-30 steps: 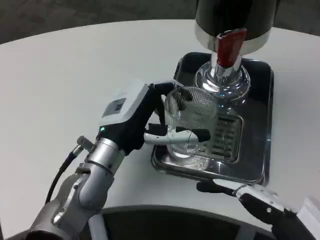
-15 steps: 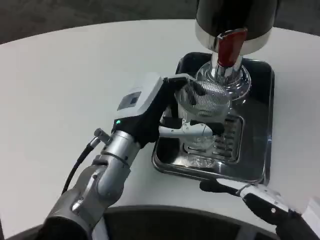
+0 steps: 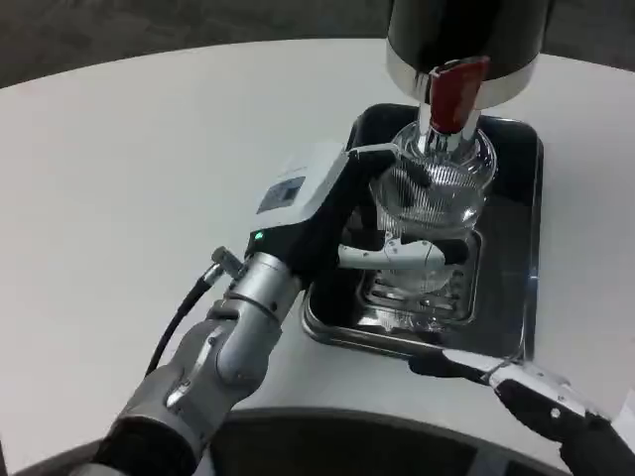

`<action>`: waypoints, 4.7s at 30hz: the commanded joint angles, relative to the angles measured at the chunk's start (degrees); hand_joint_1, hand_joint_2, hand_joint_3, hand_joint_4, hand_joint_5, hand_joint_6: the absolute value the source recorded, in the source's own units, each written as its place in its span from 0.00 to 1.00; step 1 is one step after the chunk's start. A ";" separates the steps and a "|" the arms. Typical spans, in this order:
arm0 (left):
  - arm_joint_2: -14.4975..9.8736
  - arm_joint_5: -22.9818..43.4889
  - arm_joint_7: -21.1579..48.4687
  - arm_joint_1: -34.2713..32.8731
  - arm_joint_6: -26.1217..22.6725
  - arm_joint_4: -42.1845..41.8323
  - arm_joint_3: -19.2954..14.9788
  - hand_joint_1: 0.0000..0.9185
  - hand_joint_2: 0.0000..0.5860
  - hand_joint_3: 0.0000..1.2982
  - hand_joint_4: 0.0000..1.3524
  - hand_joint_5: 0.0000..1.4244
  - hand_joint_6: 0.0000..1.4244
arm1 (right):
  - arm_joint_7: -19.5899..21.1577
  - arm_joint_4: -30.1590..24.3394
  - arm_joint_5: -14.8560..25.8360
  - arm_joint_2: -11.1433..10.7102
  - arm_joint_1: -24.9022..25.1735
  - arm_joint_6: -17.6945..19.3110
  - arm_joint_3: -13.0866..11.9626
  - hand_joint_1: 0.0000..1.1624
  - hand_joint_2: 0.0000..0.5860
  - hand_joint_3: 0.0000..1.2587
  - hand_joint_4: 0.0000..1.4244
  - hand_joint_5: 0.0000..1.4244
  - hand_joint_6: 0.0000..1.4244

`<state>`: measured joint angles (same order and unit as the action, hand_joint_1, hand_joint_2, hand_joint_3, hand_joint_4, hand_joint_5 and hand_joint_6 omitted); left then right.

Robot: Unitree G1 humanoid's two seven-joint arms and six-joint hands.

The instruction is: Grasp the cup under the faucet to collect the drink, then remove the cup.

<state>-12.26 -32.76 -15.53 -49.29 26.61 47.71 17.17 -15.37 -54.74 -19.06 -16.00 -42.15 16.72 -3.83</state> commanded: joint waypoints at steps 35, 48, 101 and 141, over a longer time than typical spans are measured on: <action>-2.81 0.56 3.30 2.17 1.66 0.41 2.86 0.39 0.18 0.25 0.16 0.30 0.31 | 0.62 0.34 0.73 2.04 -0.85 1.09 0.09 0.52 0.78 0.23 0.18 0.15 0.09; -2.92 1.00 4.08 2.54 2.05 0.36 2.50 0.35 0.15 0.11 0.03 0.14 0.19 | 0.58 0.53 0.79 2.16 -0.73 0.98 0.31 0.52 0.78 0.24 0.18 0.15 0.09; -11.98 53.60 48.66 18.13 -9.57 -34.53 -19.25 0.00 0.01 0.06 0.03 0.11 0.10 | 1.29 1.85 0.60 2.26 0.06 0.60 1.00 0.53 0.78 0.25 0.18 0.15 0.09; -8.39 58.36 66.25 0.57 -20.21 -24.77 -23.67 0.00 0.00 0.08 0.01 0.09 0.04 | 1.79 2.12 0.85 2.52 -1.09 1.21 0.96 0.53 0.78 0.25 0.18 0.15 0.09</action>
<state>-21.12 26.33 51.06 -47.47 6.56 22.04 -6.23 -13.96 -53.17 -18.59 -13.78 -42.52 17.15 -3.07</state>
